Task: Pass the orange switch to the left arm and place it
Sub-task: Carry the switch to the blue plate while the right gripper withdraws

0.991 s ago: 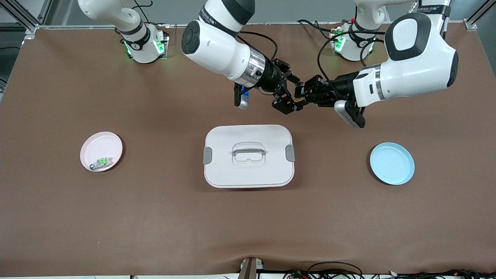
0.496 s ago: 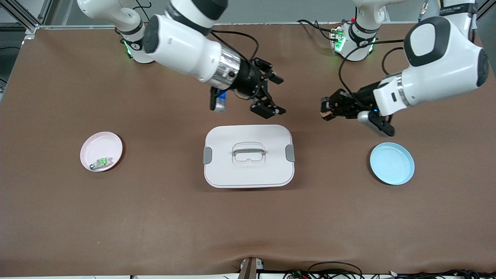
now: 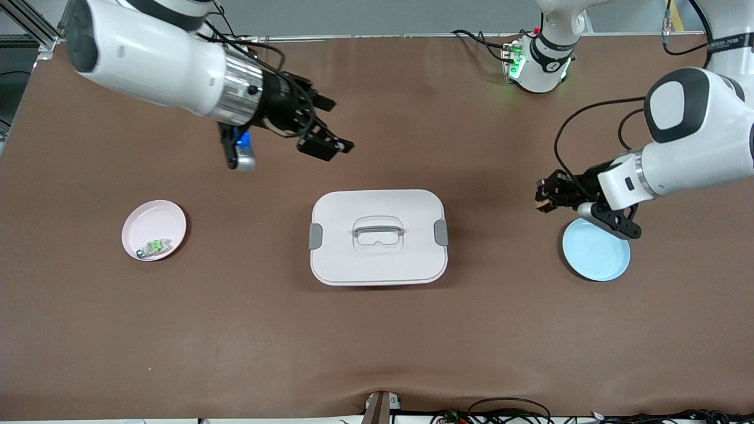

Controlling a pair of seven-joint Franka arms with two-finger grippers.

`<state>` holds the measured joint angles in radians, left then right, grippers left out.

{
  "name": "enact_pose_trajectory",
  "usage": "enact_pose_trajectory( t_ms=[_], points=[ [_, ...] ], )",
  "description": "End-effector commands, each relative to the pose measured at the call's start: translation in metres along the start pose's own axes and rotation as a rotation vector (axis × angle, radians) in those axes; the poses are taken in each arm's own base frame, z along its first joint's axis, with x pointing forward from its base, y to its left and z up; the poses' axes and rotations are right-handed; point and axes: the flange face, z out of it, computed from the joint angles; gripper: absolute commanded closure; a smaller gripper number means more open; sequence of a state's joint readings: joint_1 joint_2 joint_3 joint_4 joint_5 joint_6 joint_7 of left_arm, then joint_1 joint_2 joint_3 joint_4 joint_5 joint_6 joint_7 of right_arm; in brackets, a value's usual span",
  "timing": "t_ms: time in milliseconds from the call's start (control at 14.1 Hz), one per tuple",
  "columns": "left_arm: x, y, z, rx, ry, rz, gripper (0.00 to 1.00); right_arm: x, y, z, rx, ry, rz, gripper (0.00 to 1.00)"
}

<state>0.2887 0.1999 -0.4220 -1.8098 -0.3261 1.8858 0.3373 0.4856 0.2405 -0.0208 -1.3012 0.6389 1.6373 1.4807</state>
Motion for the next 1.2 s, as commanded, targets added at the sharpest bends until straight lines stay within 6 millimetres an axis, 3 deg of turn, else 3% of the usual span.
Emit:
enact_pose_trajectory(
  t_ms=[0, 212, 425, 708, 920, 1133],
  points=[
    [0.020, -0.025, 0.006, 0.086, -0.068, 0.119, 1.00, 0.013, 0.026, -0.025, -0.080, 0.079, -0.180, 0.00],
    [0.025, -0.073, 0.022, 0.183, -0.154, 0.293, 1.00, 0.061, 0.056, -0.059, -0.171, 0.101, -0.367, 0.00],
    [0.023, -0.124, 0.045, 0.285, -0.259, 0.495, 1.00, 0.095, 0.095, -0.078, -0.259, 0.191, -0.544, 0.00],
    [0.028, -0.183, 0.077, 0.315, -0.291, 0.738, 1.00, 0.161, 0.138, -0.109, -0.335, 0.222, -0.721, 0.00],
    [0.034, -0.197, 0.107, 0.262, -0.306, 0.994, 1.00, 0.201, 0.163, -0.133, -0.405, 0.259, -0.818, 0.00],
    [0.030, -0.203, 0.123, 0.240, -0.332, 1.030, 1.00, 0.243, 0.187, -0.162, -0.407, 0.261, -0.867, 0.00]
  ],
)
